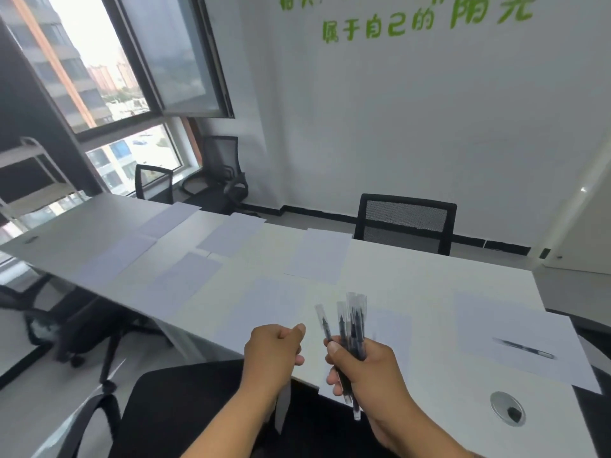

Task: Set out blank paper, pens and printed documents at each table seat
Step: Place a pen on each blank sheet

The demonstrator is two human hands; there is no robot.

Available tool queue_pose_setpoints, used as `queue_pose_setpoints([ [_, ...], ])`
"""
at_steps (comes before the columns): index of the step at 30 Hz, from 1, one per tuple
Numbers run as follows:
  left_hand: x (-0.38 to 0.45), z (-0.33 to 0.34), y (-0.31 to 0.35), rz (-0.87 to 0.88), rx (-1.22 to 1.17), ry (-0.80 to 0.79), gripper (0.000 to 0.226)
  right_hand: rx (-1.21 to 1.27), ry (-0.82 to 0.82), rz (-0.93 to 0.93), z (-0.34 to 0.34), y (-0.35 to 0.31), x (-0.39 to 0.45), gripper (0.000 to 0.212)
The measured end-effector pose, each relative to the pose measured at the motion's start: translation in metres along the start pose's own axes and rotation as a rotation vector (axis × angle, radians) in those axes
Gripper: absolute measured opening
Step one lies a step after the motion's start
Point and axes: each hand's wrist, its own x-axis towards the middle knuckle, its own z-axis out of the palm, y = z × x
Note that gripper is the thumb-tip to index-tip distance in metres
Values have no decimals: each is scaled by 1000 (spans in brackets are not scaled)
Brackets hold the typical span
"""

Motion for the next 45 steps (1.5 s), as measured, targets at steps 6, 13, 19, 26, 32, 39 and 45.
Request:
queue_pose_setpoints([
  [6, -35, -41, -4, 47, -36, 78, 46, 37, -45, -57, 30, -12, -22, 11],
  [13, -45, -101, 2, 82, -64, 160, 39, 26, -87, -99, 87, -29, -28, 13],
  [19, -22, -169, -15, 148, -115, 179, 25, -24, -88, -128, 173, -26, -17, 15],
  [26, 36, -248, -52, 228, -162, 121, 20, -18, -48, -128, 275, -7, 5, 15],
  [32, 80, -285, -85, 216, -205, 54, 19, -19, 12, -110, 327, 7, 17, 13],
  [39, 115, -290, -93, 217, -203, -4, 22, -36, 60, -83, 344, 10, 34, 13],
  [45, 144, -273, -96, 202, -178, -69, 23, 5, 129, -46, 340, 19, 58, 11],
])
